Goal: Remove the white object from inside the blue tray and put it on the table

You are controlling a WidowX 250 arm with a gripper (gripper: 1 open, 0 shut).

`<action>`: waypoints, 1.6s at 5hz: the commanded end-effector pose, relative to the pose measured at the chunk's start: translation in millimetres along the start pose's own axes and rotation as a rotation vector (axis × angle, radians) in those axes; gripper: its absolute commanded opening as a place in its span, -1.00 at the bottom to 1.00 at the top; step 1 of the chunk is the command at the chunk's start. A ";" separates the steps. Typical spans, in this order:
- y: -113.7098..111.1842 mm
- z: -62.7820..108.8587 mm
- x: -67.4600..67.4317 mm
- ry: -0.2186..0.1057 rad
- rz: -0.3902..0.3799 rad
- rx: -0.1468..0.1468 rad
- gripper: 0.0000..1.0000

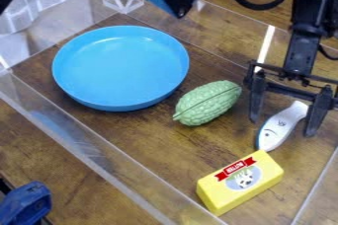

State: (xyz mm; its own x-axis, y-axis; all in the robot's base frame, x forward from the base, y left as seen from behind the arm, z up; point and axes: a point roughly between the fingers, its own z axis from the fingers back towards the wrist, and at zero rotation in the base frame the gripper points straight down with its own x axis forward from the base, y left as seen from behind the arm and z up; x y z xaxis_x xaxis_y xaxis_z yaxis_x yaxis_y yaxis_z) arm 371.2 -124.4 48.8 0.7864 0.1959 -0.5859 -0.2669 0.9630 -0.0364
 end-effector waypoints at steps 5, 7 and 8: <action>-21.7 46.9 -27.6 -0.014 0.051 -0.113 1.00; -11.2 37.2 -13.4 0.023 0.100 -0.137 1.00; -4.1 34.6 -8.0 0.041 0.132 -0.150 1.00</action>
State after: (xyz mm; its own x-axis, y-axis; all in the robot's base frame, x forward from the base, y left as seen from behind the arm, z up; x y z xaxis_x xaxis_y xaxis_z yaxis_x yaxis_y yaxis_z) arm 379.4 -129.6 61.8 0.6880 0.3017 -0.6600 -0.4345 0.8997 -0.0417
